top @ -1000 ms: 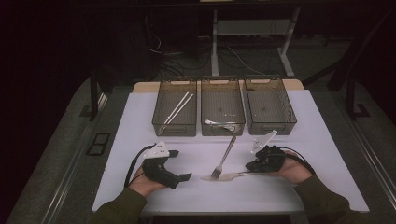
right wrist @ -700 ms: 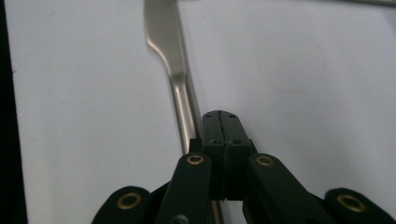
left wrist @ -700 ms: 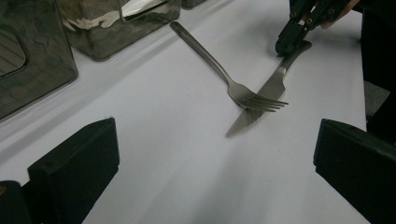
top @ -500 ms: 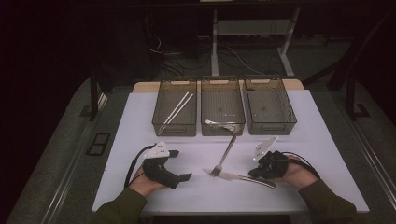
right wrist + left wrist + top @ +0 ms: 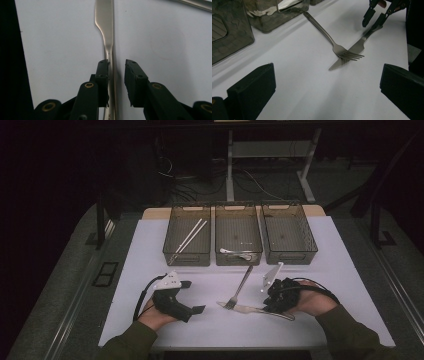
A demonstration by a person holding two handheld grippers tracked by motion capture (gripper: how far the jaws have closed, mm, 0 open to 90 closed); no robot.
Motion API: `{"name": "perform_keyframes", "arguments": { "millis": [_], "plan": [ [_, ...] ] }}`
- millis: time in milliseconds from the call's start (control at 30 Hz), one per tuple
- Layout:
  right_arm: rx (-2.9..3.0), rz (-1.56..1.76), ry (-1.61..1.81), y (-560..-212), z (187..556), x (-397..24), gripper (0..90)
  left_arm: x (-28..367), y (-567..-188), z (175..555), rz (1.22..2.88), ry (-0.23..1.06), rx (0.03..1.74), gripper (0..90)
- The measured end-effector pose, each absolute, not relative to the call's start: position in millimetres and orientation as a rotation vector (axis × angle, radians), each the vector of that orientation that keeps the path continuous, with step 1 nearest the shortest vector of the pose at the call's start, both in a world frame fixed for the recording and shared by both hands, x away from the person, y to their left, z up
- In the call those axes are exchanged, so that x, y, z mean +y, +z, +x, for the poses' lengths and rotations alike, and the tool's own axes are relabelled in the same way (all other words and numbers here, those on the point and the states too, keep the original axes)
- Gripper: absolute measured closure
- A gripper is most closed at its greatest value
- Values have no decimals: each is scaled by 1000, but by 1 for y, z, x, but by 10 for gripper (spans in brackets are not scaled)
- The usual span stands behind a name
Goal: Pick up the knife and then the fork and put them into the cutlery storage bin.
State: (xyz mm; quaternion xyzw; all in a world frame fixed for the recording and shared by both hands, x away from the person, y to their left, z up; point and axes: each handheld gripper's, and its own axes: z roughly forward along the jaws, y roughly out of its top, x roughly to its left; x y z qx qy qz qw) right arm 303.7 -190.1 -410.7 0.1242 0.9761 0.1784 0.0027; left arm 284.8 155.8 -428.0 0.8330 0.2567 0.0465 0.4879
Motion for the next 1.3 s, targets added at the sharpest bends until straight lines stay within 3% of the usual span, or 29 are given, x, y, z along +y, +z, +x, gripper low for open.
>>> {"name": "perform_keyframes", "arguments": {
  "millis": [733, 1300],
  "plan": [
    [3077, 239, 292, -419, 300, -160, 769, 155, -429, 285, 2029, 109, 627, 0],
    [3064, 157, 343, -419, 297, -164, 794, 155, -429, 285, 2032, 110, 626, 0]
  ]
}}
